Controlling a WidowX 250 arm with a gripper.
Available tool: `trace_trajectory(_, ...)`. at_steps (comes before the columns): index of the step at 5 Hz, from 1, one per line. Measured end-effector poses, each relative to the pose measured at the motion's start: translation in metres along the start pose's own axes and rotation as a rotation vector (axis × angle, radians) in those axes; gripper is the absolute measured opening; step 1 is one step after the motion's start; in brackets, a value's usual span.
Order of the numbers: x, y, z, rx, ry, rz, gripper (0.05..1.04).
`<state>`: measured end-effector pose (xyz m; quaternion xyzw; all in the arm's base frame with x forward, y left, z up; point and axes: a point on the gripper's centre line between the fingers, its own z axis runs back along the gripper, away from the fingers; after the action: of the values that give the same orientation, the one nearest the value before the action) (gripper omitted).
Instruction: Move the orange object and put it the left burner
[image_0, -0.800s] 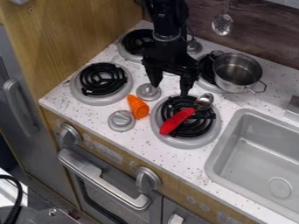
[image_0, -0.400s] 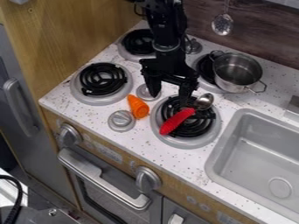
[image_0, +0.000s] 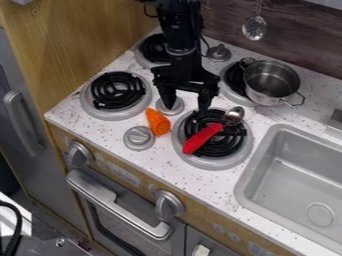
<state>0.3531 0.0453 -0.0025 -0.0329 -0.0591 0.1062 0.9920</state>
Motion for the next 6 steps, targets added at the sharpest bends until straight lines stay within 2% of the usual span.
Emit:
trace_trajectory(2, 0.016, 0.031, -0.015, 0.007, -0.021, 0.248, 0.997)
trace_trajectory(3, 0.023, 0.048, -0.019, 0.038, -0.036, 0.315, 0.998)
trace_trajectory(5, 0.02, 0.068, -0.041, 0.075, 0.004, 0.369, 0.997)
trace_trajectory(6, 0.018, 0.071, -0.055, 0.092, 0.047, 0.386, 0.998)
